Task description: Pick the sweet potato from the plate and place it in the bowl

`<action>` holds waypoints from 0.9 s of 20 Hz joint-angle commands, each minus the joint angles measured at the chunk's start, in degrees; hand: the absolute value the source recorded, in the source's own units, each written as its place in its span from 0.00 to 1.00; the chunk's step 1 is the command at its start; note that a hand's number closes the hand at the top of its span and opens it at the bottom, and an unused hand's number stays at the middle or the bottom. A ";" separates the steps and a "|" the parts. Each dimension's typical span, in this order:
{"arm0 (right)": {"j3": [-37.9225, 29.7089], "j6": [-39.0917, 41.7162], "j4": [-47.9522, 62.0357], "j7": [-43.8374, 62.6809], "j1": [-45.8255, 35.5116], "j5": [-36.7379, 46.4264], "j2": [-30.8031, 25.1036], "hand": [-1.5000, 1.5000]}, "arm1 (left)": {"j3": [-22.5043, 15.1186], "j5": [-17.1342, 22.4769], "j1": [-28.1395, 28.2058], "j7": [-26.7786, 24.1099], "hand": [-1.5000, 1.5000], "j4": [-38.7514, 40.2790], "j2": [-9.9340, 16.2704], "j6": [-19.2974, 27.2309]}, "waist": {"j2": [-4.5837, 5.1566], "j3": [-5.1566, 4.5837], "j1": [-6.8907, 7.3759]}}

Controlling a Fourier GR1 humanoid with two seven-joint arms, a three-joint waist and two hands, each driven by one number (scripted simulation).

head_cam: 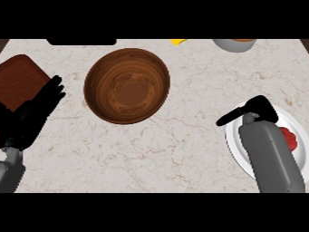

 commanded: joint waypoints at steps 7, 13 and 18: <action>-0.74 1.67 -2.36 7.86 1.71 5.59 1.96 1.00 | 2.47 -1.00 -2.01 -0.65 0.50 3.58 -1.01 -2.37 | 0.28 0.04 0.19; -1.85 1.89 -3.98 6.25 1.21 8.82 2.68 1.00 | 2.61 -1.64 -0.54 2.57 0.50 -1.88 -1.83 -1.48 | 0.23 0.07 0.79; -2.19 4.91 -8.61 5.48 3.02 10.35 2.63 1.00 | 2.99 -3.42 -2.44 1.82 0.50 1.62 -3.15 -2.17 | 0.21 0.05 0.19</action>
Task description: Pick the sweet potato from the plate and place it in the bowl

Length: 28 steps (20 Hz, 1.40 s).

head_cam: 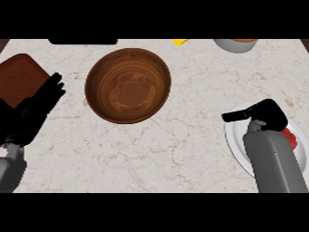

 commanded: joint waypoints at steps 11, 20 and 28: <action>20.38 19.63 -6.13 -42.37 1.42 -5.89 -6.49 1.00 | -0.06 -1.08 -1.02 1.79 0.50 0.14 -1.42 -0.07 | -0.08 0.34 -0.11; 17.39 29.35 -34.48 -50.23 10.00 -13.75 -17.33 1.00 | 1.29 -2.18 2.79 -1.40 0.50 0.03 -2.38 -0.72 | 0.03 0.26 -0.87; 8.03 49.13 -56.35 -38.52 3.05 -25.10 -20.02 1.00 | 2.47 -2.33 -0.95 1.85 0.50 0.16 -2.30 -0.95 | -0.03 0.19 -1.19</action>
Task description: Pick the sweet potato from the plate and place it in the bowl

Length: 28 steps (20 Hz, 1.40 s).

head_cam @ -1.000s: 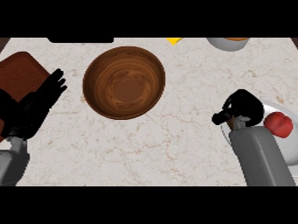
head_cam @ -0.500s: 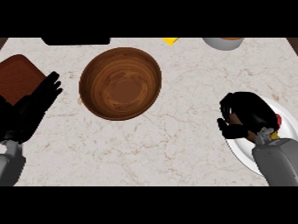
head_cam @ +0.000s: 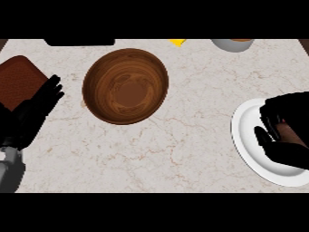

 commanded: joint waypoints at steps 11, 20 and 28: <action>-3.28 13.99 -8.12 31.38 -23.01 -19.14 15.06 1.00 | 2.21 -1.65 -4.24 1.04 0.50 2.74 -0.84 -1.98 | 0.15 -0.04 0.54; 5.26 1.39 3.67 41.36 -37.88 -17.10 22.80 1.00 | 2.62 -2.82 -3.04 -0.17 0.50 3.42 -1.70 -3.06 | 0.22 -0.03 0.97; 7.14 -12.87 24.94 30.90 -49.01 -6.81 22.93 1.00 | 1.36 -3.25 -1.53 2.07 0.50 -1.27 -3.16 -2.98 | 0.50 0.00 2.23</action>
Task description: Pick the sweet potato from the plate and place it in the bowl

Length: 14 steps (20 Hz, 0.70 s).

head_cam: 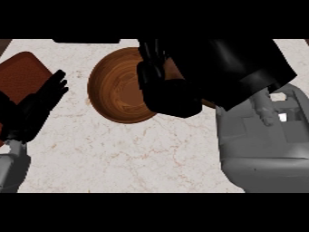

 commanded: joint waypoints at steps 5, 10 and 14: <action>2.42 -17.57 20.81 -8.65 -5.07 8.43 0.47 1.00 | 0.42 -0.46 1.54 -1.70 0.50 -0.31 -0.50 -1.52 | 0.34 0.00 0.97; 0.81 -24.04 35.39 -15.16 -7.80 10.09 0.48 1.00 | 0.80 -0.36 0.14 -1.26 0.50 0.43 -0.88 -2.17 | 0.45 0.01 0.73; 0.96 -30.41 48.35 -21.57 -11.71 7.94 0.48 1.00 | -1.44 -3.37 -0.66 -1.19 0.50 0.41 -2.78 -0.25 | 0.75 -0.01 1.50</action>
